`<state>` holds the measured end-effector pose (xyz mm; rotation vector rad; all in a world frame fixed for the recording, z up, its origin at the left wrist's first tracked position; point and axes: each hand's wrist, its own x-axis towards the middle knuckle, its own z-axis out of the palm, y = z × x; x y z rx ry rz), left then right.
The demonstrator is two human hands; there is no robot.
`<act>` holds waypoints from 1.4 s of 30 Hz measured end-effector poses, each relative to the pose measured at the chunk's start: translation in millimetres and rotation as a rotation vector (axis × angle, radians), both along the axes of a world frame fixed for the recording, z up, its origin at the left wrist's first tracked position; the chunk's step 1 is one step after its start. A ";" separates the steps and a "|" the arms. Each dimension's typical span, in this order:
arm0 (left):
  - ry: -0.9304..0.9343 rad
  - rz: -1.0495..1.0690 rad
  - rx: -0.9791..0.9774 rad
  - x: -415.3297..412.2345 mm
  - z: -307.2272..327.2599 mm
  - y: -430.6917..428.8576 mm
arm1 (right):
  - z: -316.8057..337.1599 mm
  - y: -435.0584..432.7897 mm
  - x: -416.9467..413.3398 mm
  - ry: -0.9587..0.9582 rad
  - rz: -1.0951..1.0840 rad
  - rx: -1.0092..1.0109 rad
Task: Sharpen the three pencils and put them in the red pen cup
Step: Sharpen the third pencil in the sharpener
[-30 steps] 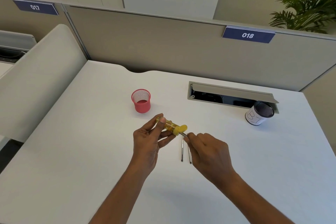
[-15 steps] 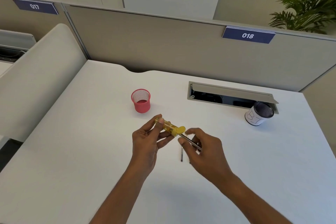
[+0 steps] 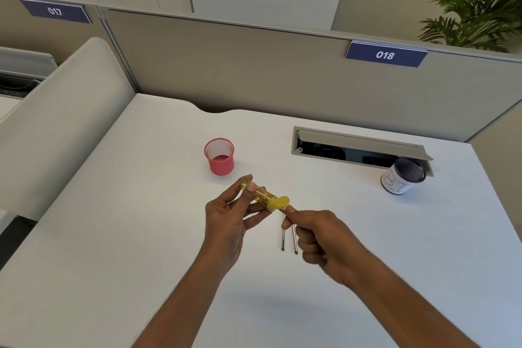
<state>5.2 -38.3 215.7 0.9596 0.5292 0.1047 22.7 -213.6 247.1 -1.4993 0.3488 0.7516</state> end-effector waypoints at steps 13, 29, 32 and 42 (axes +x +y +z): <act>0.012 0.051 -0.078 0.5 3.9 1.6 | -29.8 -13.2 -2.6 -1.627 0.425 -1.106; 0.005 0.009 0.002 -3.1 -0.4 3.2 | 12.6 -1.1 -5.1 0.229 -0.054 0.109; 0.015 0.023 -0.012 -4.4 -2.3 2.2 | 1.4 0.6 -10.5 -0.176 0.070 -0.148; 0.021 0.048 -0.048 -2.3 3.3 0.5 | -31.8 -8.1 -12.8 -1.716 0.361 -1.232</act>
